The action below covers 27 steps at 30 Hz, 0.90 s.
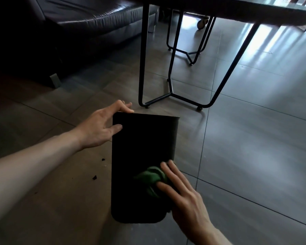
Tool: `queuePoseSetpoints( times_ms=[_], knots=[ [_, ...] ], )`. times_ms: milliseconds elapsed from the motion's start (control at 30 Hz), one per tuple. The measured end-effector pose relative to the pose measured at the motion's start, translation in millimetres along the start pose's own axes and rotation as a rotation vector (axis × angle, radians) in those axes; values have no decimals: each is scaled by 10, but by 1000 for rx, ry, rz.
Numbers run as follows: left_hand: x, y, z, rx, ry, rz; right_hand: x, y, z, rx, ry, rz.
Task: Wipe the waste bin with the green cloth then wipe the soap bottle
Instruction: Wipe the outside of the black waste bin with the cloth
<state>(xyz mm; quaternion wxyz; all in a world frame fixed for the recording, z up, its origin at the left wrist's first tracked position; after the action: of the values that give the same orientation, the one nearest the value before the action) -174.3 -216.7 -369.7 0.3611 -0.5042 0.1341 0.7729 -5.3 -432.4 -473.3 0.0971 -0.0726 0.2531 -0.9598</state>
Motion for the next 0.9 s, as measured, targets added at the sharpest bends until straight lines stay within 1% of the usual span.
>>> queuePoseSetpoints(
  times_ms=[33,100,133,167,200,267,333,400,467,567,633,733,767,833,900],
  knots=[
    [5,1,8,-2,3,0,-111,111,11,-22,-46,-129],
    [16,6,10,-4,4,7,-470,175,55,-86,-170,-508],
    [19,4,5,0,4,10,-635,120,104,-119,-218,-663],
    [21,-1,5,4,8,11,-752,-3,185,-158,-264,-745],
    [21,-3,1,10,18,15,-812,-165,289,-193,-300,-765],
    [17,-10,-19,23,50,29,-783,-499,450,-248,-362,-687],
    [6,-15,-40,10,73,36,-596,-713,461,-237,-409,-578],
    [-19,-21,-54,-35,69,34,-402,-735,355,-209,-442,-548],
    [-52,-19,-60,-81,45,27,-318,-632,254,-224,-474,-594],
    [-68,-4,-74,-107,-4,24,-302,-416,127,-234,-503,-690],
    [-53,2,-70,-107,-33,29,-336,-279,7,-178,-571,-789],
    [-43,4,-58,-98,-43,24,-467,-102,-178,-21,-772,-1028],
    [-51,4,-54,-92,-54,14,-519,-74,-194,4,-829,-1099],
    [-68,2,-54,-76,-84,-9,-654,-109,-90,-43,-847,-1165],
    [-61,1,-35,-58,-94,-21,-753,-291,103,-154,-836,-1122]
  ],
)
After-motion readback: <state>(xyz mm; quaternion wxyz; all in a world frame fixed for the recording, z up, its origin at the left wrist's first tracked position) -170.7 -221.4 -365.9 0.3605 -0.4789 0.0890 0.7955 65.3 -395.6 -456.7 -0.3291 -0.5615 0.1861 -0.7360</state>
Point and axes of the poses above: each hand's wrist, its own y-axis away from the middle knuckle, its own z-axis out of the back of the hand, x = y × z, the point moved 7 cm from there along -y, towards the middle knuckle, and after that the axes turned 15 degrees about y, right-handed, at the moved point
